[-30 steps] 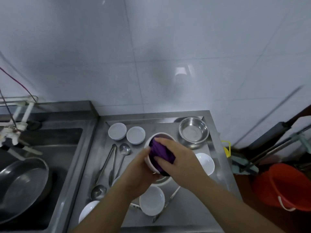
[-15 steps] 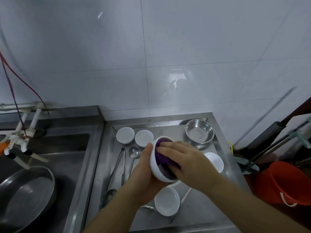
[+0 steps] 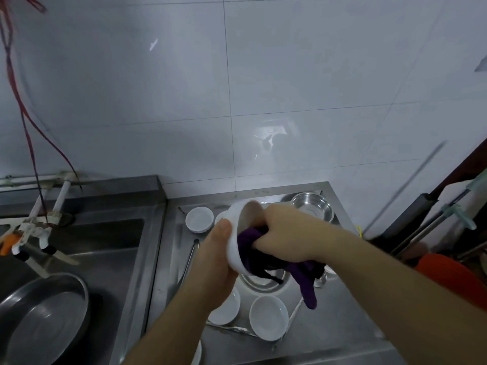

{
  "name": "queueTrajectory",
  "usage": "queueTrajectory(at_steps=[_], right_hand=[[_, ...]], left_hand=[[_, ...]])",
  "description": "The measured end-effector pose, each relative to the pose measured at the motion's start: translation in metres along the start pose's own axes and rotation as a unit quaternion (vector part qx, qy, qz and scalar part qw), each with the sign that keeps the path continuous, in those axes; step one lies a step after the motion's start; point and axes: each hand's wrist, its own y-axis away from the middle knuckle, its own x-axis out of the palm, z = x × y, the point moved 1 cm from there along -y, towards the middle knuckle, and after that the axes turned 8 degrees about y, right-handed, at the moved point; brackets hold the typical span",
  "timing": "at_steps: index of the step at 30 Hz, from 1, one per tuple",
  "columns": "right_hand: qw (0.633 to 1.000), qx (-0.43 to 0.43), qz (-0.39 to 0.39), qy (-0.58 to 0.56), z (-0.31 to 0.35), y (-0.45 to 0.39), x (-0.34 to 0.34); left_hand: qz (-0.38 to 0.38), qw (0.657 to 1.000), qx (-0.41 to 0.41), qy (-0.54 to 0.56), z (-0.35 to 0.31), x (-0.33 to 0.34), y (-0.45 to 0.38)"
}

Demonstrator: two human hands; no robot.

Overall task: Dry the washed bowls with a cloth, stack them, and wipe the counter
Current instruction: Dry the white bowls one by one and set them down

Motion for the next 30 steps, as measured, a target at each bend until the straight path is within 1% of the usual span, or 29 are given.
queueTrajectory(at_steps=[2,4,5,7,9,10,11,12,13,15,16,18,20,21,23,24,26,28,30], right_hand=[[0.996,-0.005,0.053,-0.072,0.001,0.003,-0.003],[0.978,0.007,0.084,-0.191,0.0,0.006,0.0],[0.961,0.018,0.091,-0.26,-0.002,0.007,0.004],[0.908,0.034,0.089,-0.408,-0.001,0.011,0.015],[0.837,0.041,0.046,-0.544,0.005,0.011,0.028],[0.805,0.048,0.008,-0.592,0.009,0.01,0.034],[0.783,0.056,-0.035,-0.618,0.012,0.009,0.038],[0.781,0.063,-0.076,-0.617,0.014,0.009,0.041],[0.798,0.064,-0.115,-0.588,0.016,0.008,0.041],[0.854,0.067,-0.185,-0.481,0.015,0.008,0.039],[0.876,0.071,-0.21,-0.428,0.013,0.008,0.037],[0.922,0.062,-0.236,-0.301,0.009,0.007,0.03],[0.964,0.032,-0.226,-0.137,0.008,0.005,0.023],[0.975,0.022,-0.208,-0.073,0.008,0.005,0.02],[0.986,0.008,-0.168,0.007,0.009,0.004,0.019],[0.989,0.003,-0.148,0.03,0.009,0.004,0.02],[0.994,-0.003,-0.105,0.033,0.007,0.004,0.02],[0.998,0.002,-0.057,-0.007,0.001,0.005,0.019],[0.994,0.015,-0.019,-0.106,-0.005,0.008,0.021]], left_hand=[[0.021,1.0,-0.003,-0.005,0.002,0.0,0.007],[0.041,0.999,-0.008,0.0,0.005,0.0,0.013],[0.046,0.999,-0.012,0.006,0.007,0.0,0.015],[0.05,0.999,-0.015,0.015,0.009,0.002,0.016],[0.033,0.999,-0.005,0.033,0.012,0.005,0.015],[0.013,0.999,-0.003,0.042,0.014,0.007,0.014],[-0.012,0.998,-0.017,0.053,0.017,0.009,0.013],[-0.029,0.997,-0.035,0.066,0.02,0.01,0.012],[-0.033,0.995,-0.051,0.08,0.023,0.011,0.012],[-0.046,0.994,-0.047,0.091,0.024,0.012,0.013],[-0.057,0.994,-0.031,0.085,0.023,0.013,0.014],[-0.056,0.997,0.014,0.058,0.019,0.016,0.013],[-0.049,0.997,0.04,0.032,0.017,0.016,0.011],[-0.057,0.997,0.042,0.024,0.016,0.015,0.01],[-0.075,0.996,0.045,0.004,0.014,0.013,0.009],[-0.079,0.996,0.047,-0.012,0.013,0.013,0.008],[-0.078,0.993,0.061,-0.058,0.013,0.012,0.007],[-0.067,0.99,0.079,-0.1,0.014,0.009,0.008],[-0.048,0.984,0.094,-0.141,0.015,0.004,0.009]])
